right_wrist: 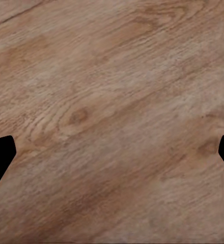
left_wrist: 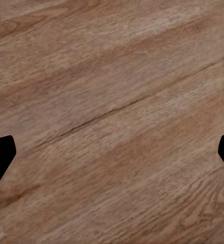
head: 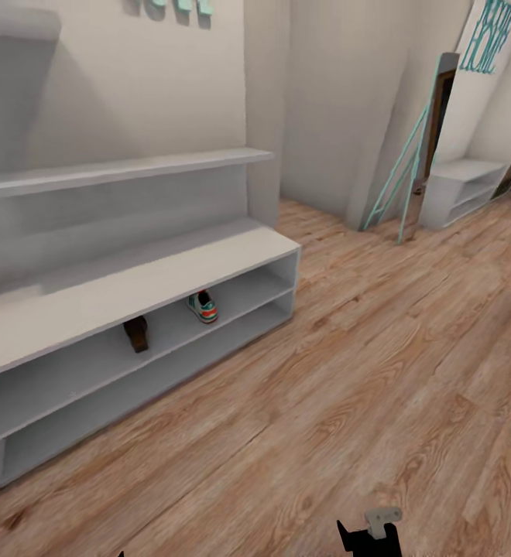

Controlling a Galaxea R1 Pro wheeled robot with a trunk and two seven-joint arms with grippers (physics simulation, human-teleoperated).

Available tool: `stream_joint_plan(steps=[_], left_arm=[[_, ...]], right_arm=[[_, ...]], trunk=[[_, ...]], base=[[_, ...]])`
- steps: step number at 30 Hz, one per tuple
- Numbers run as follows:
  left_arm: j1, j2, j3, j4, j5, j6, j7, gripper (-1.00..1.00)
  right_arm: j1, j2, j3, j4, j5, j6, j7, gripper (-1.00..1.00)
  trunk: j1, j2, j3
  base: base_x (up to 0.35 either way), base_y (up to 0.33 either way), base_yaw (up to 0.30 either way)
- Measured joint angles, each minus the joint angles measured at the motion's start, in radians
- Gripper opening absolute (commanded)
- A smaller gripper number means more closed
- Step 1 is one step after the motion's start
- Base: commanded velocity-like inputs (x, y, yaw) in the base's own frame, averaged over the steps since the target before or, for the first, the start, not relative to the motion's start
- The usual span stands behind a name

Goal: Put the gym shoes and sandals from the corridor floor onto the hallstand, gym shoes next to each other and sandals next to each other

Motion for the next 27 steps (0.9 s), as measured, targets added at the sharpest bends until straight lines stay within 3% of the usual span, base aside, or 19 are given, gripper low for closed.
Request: stream_joint_plan(steps=[27], left_arm=[[0.000, 0.000, -0.002, -0.002, 0.003, -0.001, -0.008, 1.00]], right_arm=[[0.000, 0.000, 0.001, 0.000, -0.005, 0.000, 0.000, 1.00]], trunk=[[-0.004, 0.007, 0.011]], base=[[0.000, 0.000, -0.298]])
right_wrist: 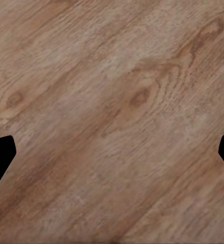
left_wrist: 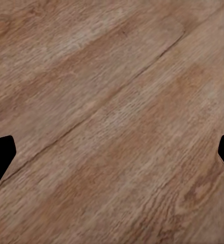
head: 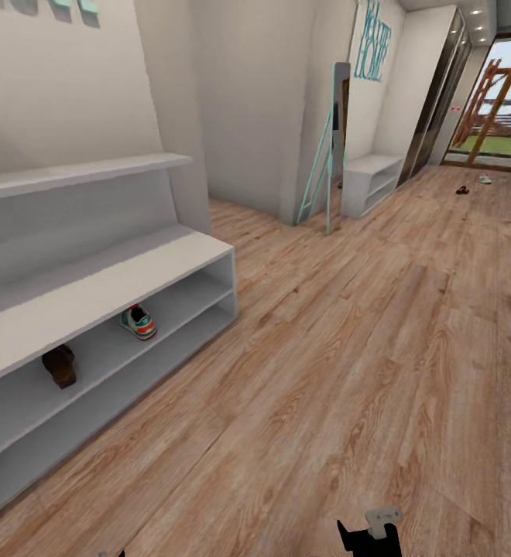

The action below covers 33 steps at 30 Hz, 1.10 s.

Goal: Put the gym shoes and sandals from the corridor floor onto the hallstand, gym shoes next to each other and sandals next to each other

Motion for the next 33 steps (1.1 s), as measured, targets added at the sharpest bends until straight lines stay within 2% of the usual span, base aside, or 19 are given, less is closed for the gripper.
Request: stream_joint_plan(steps=[33], left_arm=[[0.000, -0.001, 0.000, 0.003, -0.001, 0.001, 0.000, 1.00]], right_arm=[[0.000, 0.000, 0.000, 0.000, 0.000, 0.000, 0.000, 1.00]], trunk=[[0.000, 0.000, 0.032]], base=[[0.000, 0.000, -0.265]])
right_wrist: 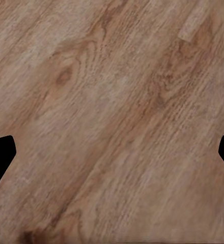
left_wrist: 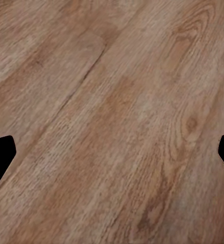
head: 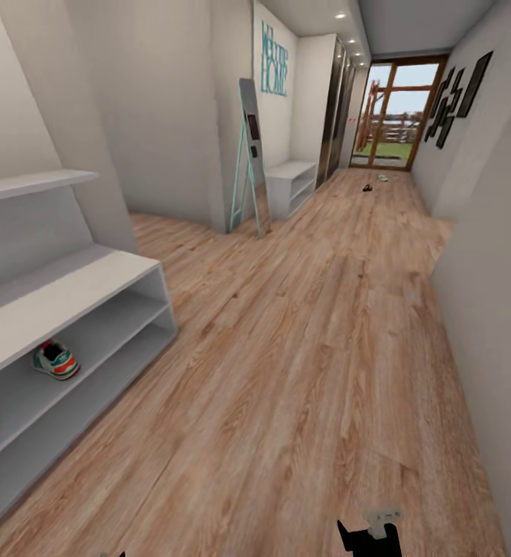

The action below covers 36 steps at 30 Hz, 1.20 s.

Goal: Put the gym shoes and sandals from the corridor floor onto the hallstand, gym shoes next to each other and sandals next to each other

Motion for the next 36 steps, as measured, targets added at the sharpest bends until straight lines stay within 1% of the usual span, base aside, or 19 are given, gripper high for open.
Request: stream_joint_plan(steps=[14, 18, 25, 36], left_arm=[[0.000, 0.000, -0.001, 0.000, 0.000, 0.000, 0.001, 1.00], [0.000, 0.000, -0.001, 0.000, 0.000, 0.000, 0.001, 1.00], [0.000, 0.000, 0.001, 0.000, 0.001, 0.000, 0.001, 1.00], [0.000, 0.000, 0.001, 0.002, 0.001, 0.000, 0.001, 1.00]], right_arm=[[0.000, 0.000, 0.000, 0.000, 0.000, 0.000, 0.000, 1.00], [0.000, 0.000, 0.000, 0.000, 0.000, 0.000, 0.000, 1.00], [0.000, 0.000, 0.000, 0.000, 0.000, 0.000, 0.000, 1.00], [0.000, 0.000, 0.000, 0.000, 0.000, 0.000, 0.000, 1.00]], trunk=[[0.000, 0.000, 0.014], [0.000, 0.000, 0.018], [0.000, 0.000, 0.025], [-0.001, 0.000, 0.036]], base=[[0.002, 0.000, -0.258], [0.098, 0.007, -0.258], [0.224, 0.083, -0.258], [0.301, 0.108, -0.258]])
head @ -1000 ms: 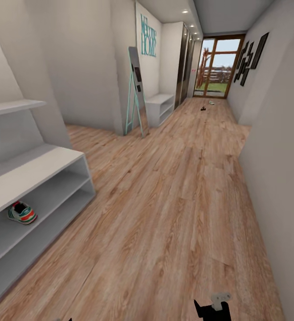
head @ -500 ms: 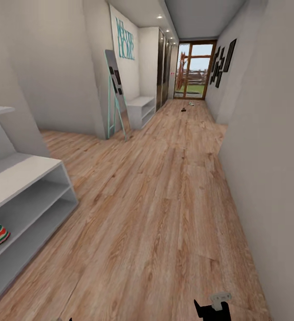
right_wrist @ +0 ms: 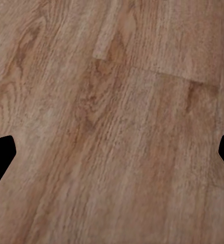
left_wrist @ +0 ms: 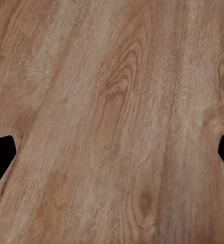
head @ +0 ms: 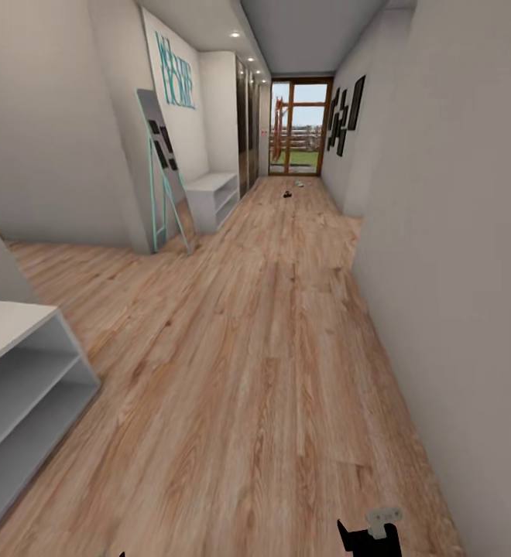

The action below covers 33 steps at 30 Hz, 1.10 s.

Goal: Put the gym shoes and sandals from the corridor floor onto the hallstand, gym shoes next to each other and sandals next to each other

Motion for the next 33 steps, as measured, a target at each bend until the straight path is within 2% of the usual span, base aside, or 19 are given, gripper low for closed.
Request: stream_joint_plan(steps=[26, 33], left_arm=[[0.000, 0.000, 0.000, 0.000, 0.000, 0.000, 0.000, 1.00], [0.000, 0.000, 0.000, 0.001, 0.000, 0.000, 0.000, 1.00]], right_arm=[[0.000, 0.006, 0.002, 0.000, 0.003, 0.000, 0.000, 1.00], [0.000, 0.009, 0.003, 0.000, 0.003, 0.000, 0.001, 1.00]], trunk=[[0.000, 0.000, 0.026], [0.000, 0.000, 0.032]], base=[[0.333, 0.039, -0.255], [0.338, 0.002, -0.121]])
